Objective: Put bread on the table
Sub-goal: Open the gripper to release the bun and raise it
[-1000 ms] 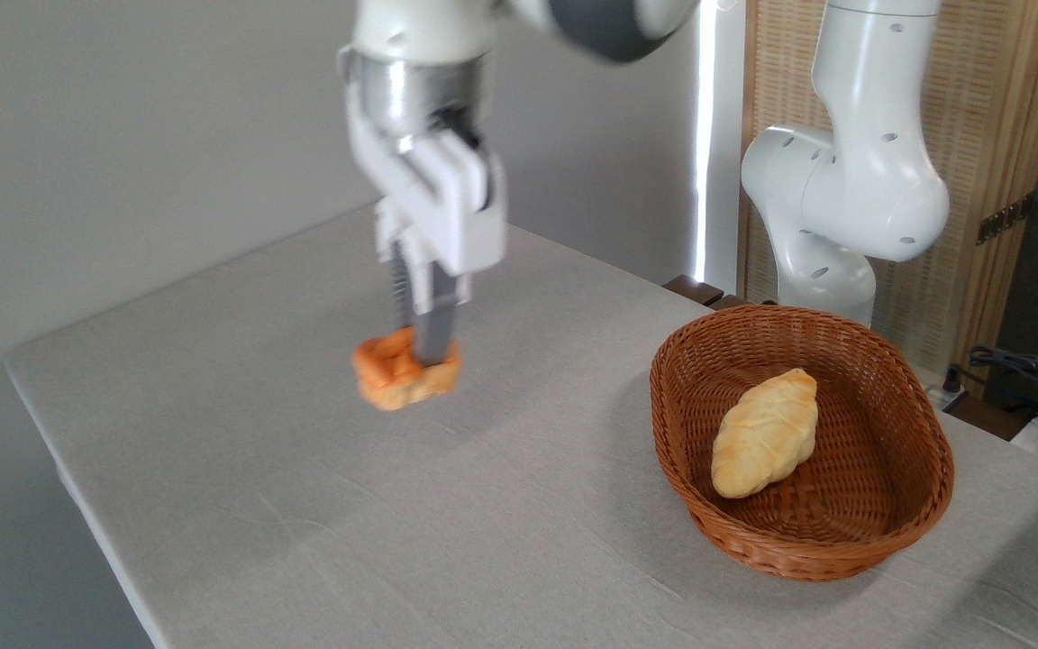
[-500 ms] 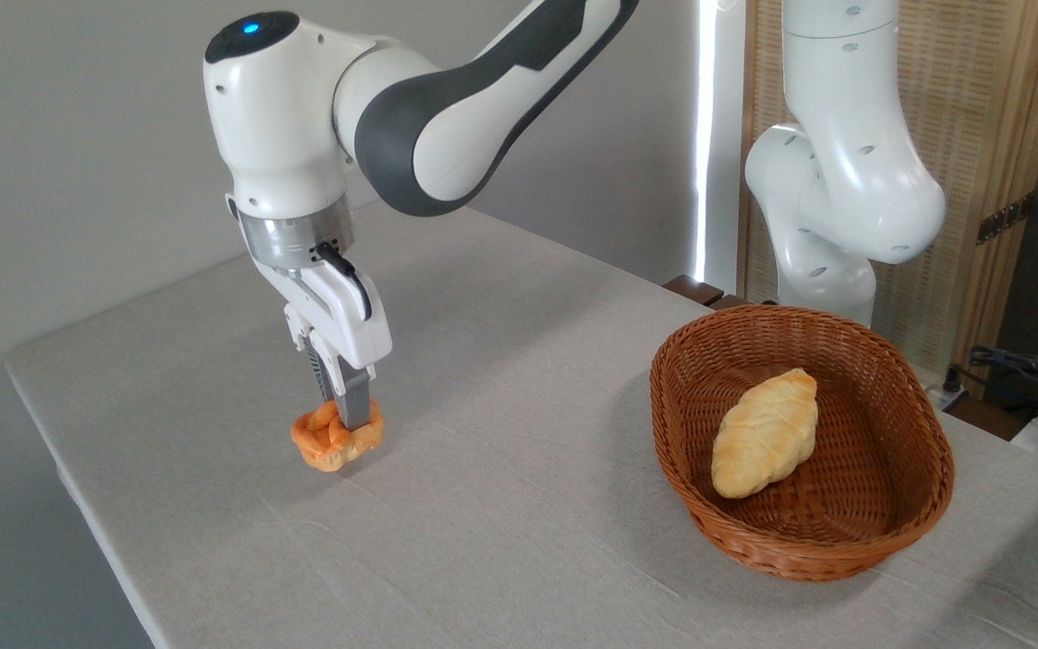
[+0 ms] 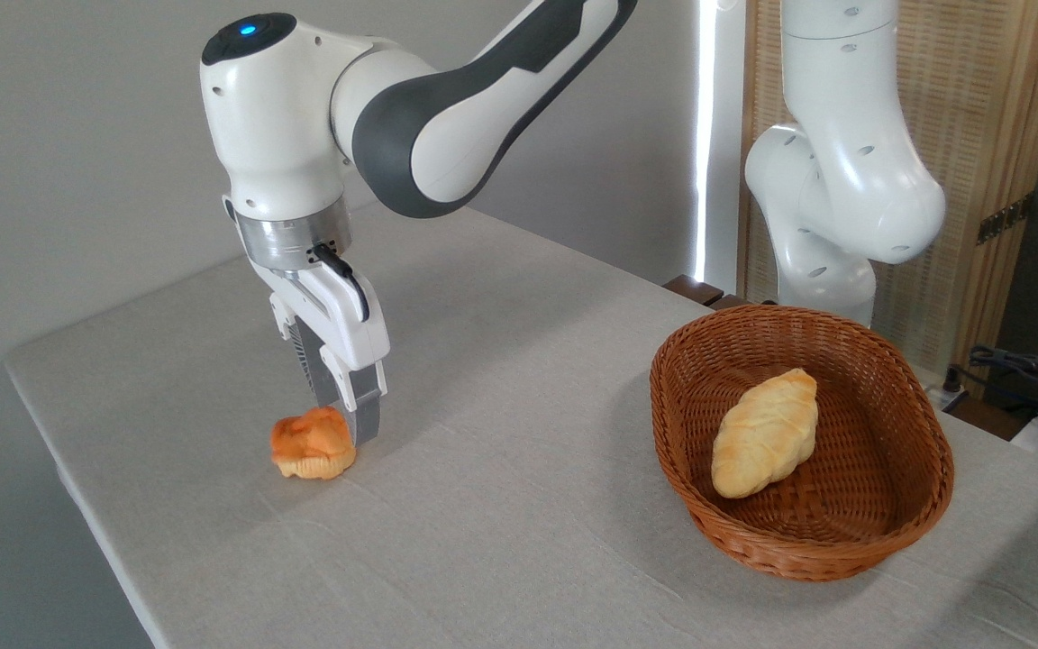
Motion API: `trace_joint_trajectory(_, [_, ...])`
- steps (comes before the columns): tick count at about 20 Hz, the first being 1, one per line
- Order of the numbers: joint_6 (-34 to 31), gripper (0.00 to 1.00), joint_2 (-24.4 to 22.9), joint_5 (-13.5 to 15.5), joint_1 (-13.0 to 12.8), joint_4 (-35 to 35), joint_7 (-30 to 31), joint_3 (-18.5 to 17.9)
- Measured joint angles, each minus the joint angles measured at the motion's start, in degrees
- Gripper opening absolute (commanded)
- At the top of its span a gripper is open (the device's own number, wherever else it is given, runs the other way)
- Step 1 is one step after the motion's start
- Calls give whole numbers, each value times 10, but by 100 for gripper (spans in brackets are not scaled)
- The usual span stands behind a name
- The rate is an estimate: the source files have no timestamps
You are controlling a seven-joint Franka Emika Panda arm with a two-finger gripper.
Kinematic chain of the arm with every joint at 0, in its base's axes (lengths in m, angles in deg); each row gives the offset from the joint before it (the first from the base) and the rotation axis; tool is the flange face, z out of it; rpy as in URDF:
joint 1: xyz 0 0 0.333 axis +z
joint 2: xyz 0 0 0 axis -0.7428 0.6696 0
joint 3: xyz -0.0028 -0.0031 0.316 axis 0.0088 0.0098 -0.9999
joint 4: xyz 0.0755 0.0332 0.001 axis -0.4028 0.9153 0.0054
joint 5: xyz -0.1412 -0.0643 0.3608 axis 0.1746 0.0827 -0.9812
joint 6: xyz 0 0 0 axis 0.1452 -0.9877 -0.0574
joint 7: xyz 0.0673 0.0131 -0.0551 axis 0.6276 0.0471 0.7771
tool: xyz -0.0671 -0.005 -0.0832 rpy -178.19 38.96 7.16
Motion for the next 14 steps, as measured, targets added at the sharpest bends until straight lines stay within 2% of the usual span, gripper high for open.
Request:
trace_joint_trajectory(4, [-25,100,-4,0,9,-50,2,-3])
trace_joint_trajectory(9, [-140,100,-43,0,75,-128,-16,-7])
trace_joint_trajectory(14, [-212,100,-98,-18,124,-130,-110,-7])
